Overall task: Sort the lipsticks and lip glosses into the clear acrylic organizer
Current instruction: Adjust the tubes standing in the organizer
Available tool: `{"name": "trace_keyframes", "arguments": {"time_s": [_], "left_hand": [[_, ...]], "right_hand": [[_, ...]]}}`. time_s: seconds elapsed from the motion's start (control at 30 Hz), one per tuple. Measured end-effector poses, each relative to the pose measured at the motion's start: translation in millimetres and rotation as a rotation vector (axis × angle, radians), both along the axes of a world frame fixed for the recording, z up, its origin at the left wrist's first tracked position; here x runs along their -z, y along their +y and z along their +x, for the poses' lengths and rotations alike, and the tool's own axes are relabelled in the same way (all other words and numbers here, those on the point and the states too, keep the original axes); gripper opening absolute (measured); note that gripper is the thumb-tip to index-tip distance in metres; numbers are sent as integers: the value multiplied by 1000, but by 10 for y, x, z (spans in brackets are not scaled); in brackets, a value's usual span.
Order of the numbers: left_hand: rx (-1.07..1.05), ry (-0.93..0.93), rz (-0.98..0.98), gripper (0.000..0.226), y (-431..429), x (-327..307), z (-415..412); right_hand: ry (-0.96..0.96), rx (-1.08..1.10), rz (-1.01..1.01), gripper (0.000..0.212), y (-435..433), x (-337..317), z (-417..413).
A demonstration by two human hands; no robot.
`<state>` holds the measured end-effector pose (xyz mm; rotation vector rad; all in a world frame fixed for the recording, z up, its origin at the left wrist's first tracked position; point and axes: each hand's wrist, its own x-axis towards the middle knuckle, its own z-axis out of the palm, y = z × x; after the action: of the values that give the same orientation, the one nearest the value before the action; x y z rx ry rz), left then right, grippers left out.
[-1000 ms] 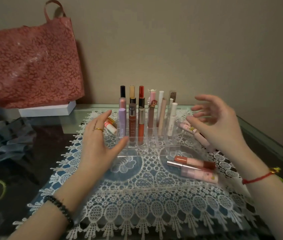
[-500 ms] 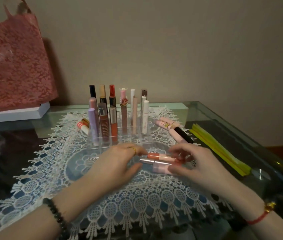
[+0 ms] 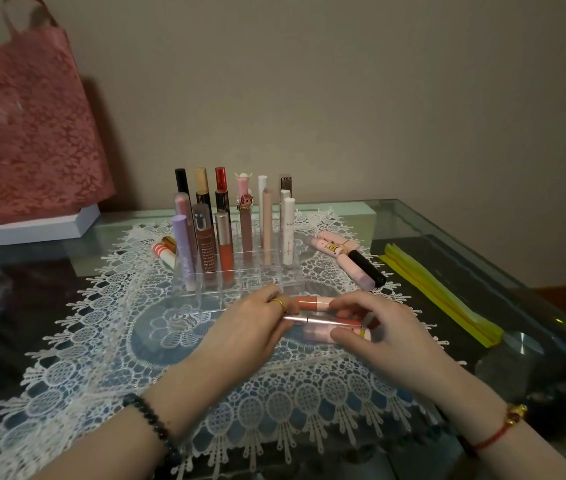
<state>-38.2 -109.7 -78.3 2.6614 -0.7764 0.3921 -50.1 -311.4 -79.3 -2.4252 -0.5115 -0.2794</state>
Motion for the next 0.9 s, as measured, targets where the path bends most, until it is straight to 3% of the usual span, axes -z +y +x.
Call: {"name": "trace_keyframes", "arguments": {"time_s": [0.37, 0.6, 0.9], "left_hand": [[55, -148, -207, 19, 46, -81, -60], [20, -270, -389, 30, 119, -180, -84], [-232, -394, -664, 43, 628, -302, 56]], "right_hand": [[-55, -50, -121, 34, 101, -98, 9], [-110, -55, -80, 17, 340, -250, 83], [-179, -36, 333, 20, 741, -579, 361]]}}
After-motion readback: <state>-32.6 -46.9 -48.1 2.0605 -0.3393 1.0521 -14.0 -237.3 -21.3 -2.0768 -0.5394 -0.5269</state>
